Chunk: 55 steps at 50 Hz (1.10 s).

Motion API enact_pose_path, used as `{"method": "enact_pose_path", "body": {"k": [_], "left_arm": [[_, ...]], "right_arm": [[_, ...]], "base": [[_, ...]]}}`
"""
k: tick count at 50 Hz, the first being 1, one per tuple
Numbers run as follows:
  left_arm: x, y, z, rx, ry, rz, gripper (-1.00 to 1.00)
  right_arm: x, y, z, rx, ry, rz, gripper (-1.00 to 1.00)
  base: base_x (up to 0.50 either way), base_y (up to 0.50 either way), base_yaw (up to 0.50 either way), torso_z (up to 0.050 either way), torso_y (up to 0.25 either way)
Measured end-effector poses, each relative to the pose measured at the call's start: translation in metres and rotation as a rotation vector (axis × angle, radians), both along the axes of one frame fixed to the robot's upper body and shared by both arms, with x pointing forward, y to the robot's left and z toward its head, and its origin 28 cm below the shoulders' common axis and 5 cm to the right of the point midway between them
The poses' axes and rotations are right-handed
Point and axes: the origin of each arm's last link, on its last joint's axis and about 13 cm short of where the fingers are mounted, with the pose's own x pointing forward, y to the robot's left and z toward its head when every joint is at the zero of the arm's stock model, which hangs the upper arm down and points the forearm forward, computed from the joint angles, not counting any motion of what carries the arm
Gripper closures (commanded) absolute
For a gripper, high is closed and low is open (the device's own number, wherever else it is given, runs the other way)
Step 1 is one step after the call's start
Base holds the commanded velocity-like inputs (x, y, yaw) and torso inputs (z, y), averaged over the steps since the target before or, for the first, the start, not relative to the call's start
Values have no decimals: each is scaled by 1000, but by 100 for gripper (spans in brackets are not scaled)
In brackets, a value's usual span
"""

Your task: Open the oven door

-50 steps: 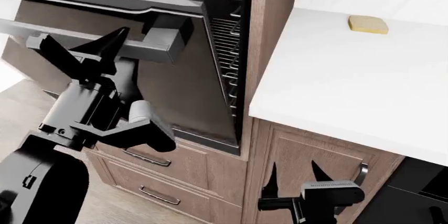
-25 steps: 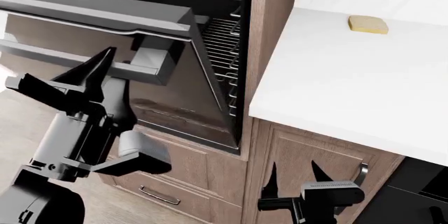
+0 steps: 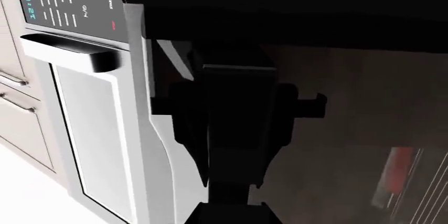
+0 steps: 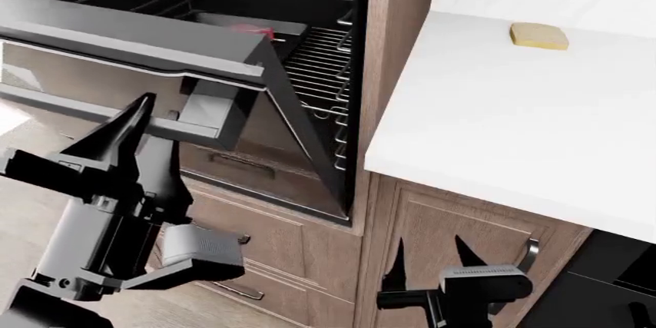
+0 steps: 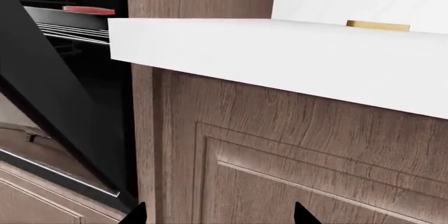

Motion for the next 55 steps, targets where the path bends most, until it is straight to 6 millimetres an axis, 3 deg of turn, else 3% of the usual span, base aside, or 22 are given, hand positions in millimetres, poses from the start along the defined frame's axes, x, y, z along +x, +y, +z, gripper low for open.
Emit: {"method": "enact_pose_path", "body": {"k": [55], "left_arm": [[-52,10,-32,-42,48,60,100]], "right_arm": [[-1,1,0,-2,-19,7,-100]], "base": [[-1,4,4,0,0]]}}
